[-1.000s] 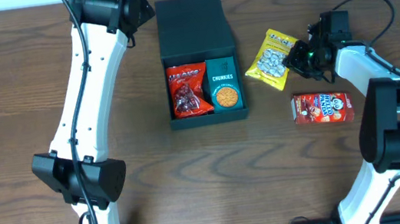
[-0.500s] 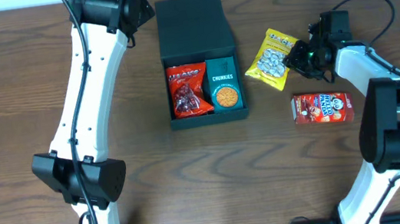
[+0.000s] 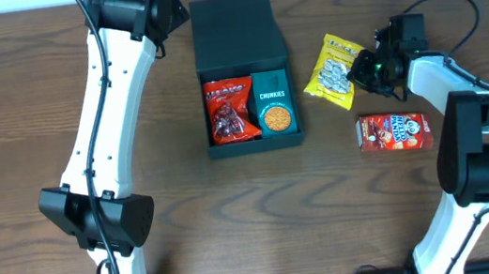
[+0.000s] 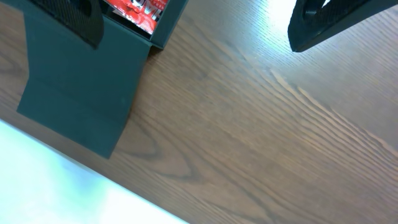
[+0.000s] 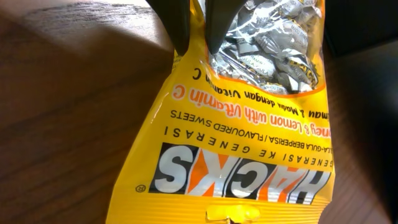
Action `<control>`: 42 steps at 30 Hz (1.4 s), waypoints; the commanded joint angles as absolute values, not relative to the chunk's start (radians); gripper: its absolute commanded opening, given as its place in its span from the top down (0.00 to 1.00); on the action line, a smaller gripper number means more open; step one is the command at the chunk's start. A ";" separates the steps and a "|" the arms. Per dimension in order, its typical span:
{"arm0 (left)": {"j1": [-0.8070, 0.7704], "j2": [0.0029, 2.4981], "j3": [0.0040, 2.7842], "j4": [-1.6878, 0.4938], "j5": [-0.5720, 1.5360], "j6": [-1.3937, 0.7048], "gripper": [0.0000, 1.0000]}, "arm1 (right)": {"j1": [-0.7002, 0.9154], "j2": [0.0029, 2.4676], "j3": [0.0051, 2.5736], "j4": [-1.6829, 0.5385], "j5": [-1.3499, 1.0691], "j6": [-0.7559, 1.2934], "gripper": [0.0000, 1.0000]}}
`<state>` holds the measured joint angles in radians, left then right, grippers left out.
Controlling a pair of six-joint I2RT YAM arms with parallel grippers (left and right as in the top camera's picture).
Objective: Pack container
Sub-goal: 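Lift the yellow Hacks bag and carry it over the black box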
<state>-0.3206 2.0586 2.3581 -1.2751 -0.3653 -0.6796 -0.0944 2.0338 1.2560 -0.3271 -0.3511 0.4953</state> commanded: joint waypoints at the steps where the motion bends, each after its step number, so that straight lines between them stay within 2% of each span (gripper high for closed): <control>1: -0.314 2.042 2.378 -1.277 -0.366 -0.677 0.05 | -0.101 2.050 1.269 -0.329 -0.349 0.489 0.99; 10: -0.301 2.042 2.378 -1.280 -0.374 -0.676 0.05 | -0.096 2.019 1.345 -0.347 -0.471 0.431 0.99; 18: -0.220 2.042 2.378 -1.311 -0.365 -0.677 0.05 | -0.078 1.975 1.507 -0.494 -0.535 0.358 0.99; 26: -0.167 2.042 2.378 -1.316 -0.366 -0.676 0.04 | -0.077 1.971 1.629 -0.579 -0.706 0.297 0.98; 36: -0.149 2.042 2.378 -1.315 -0.366 -0.676 0.04 | -0.063 1.930 1.657 -0.592 -0.961 0.280 0.98; 42: -0.149 2.042 2.378 -1.312 -0.367 -0.676 0.05 | 0.004 1.917 1.657 -0.601 -1.070 0.279 0.98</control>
